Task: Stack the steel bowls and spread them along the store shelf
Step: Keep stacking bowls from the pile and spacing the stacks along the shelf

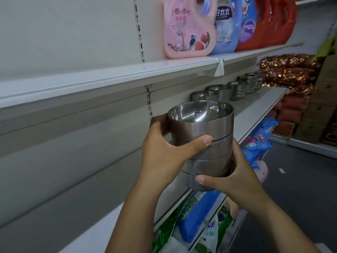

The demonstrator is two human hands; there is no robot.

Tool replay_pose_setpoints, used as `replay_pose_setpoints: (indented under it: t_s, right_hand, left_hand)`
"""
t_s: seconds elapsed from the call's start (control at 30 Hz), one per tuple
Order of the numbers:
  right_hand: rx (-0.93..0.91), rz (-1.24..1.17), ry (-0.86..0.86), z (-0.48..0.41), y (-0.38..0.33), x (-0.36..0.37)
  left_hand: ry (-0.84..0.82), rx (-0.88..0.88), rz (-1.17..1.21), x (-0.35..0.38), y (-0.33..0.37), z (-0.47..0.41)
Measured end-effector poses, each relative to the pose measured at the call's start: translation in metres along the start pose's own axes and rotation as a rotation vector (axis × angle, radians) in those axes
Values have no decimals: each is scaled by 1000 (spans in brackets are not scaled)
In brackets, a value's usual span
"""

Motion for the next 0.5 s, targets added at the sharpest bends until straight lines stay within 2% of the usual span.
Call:
replay_pose_setpoints:
  t_s: [0.23, 0.5]
  right_hand:
    - [65, -13, 65, -69, 32, -55]
    - [142, -9, -11, -142, 69, -98]
  left_hand:
    - [-114, -9, -23, 72, -46, -51]
    - [-114, -71, -164, 121, -94, -89]
Point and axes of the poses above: each hand's wrist, its own z-axis away from the middle knuckle, its own x-axis out of the palm, y = z × x, the point moved 8 cm from there along -z, towards the middle knuckle, and after that the axes turned 15 degrees about x, right-handed, at the moved point
